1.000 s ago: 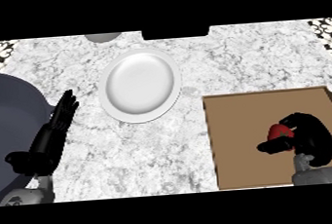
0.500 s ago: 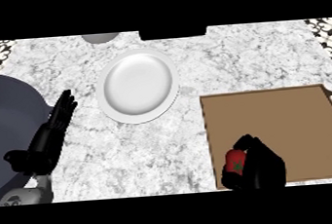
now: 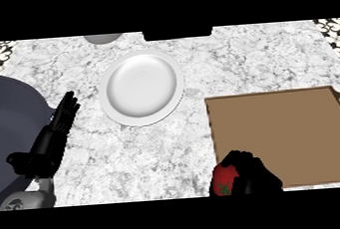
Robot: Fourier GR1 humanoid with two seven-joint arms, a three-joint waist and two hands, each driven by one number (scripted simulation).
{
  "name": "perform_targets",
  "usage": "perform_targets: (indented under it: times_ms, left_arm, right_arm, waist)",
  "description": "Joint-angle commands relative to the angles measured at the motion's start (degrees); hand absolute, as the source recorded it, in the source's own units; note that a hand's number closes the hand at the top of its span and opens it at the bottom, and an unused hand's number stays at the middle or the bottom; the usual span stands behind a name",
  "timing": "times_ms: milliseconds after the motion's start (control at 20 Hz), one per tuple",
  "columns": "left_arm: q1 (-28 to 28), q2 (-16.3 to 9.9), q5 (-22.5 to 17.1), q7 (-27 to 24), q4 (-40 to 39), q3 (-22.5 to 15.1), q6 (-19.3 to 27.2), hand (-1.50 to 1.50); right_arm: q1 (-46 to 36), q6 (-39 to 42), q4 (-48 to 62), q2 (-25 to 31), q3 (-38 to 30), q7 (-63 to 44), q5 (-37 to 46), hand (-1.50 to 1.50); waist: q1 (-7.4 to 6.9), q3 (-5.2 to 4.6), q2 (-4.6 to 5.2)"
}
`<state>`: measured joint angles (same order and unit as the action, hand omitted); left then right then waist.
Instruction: Pick the tomato from the tray and place it in the plate
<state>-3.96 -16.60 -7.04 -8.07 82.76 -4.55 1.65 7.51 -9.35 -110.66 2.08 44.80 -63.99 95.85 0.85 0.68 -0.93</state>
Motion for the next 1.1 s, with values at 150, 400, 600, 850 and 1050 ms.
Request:
perform_targets:
  times_ms: [150, 400, 600, 850, 1050]
  left_arm:
    - [3.02, 0.67, 1.61, -0.57, -4.48, -0.25, 0.68, 0.0]
    - [-2.35, -1.05, -0.76, 3.17, -4.94, 2.48, -0.78, 0.0]
    - [1.68, -0.57, 0.27, 2.05, -2.74, 1.06, -0.61, 0.0]
    - [-1.7, 0.6, 1.82, 3.36, -2.99, -0.16, 0.62, 0.0]
    - [-2.16, 1.88, 1.27, 3.29, -4.06, -0.3, 0.59, 0.0]
  right_arm:
    - [-12.1, 8.46, -4.31, -1.89, 3.01, -10.48, 5.93, 1.5]
    - [-20.56, 9.01, -1.67, -1.96, 4.28, -14.3, 0.99, 1.5]
    - [-28.02, 11.62, 1.51, -2.01, -1.46, -13.16, -4.46, 1.5]
    - [-37.64, 8.43, 10.27, -2.04, -4.25, -14.92, -14.21, 1.5]
    - [-41.74, 1.16, 18.96, -2.05, -7.61, -13.48, -20.05, 1.5]
  waist:
    - [-1.35, -0.81, 1.0]
    - [-1.73, -0.79, 1.25]
    - [-2.8, -0.77, 1.24]
    - [-3.61, -0.75, 1.49]
    - [-4.04, -0.72, 1.76]
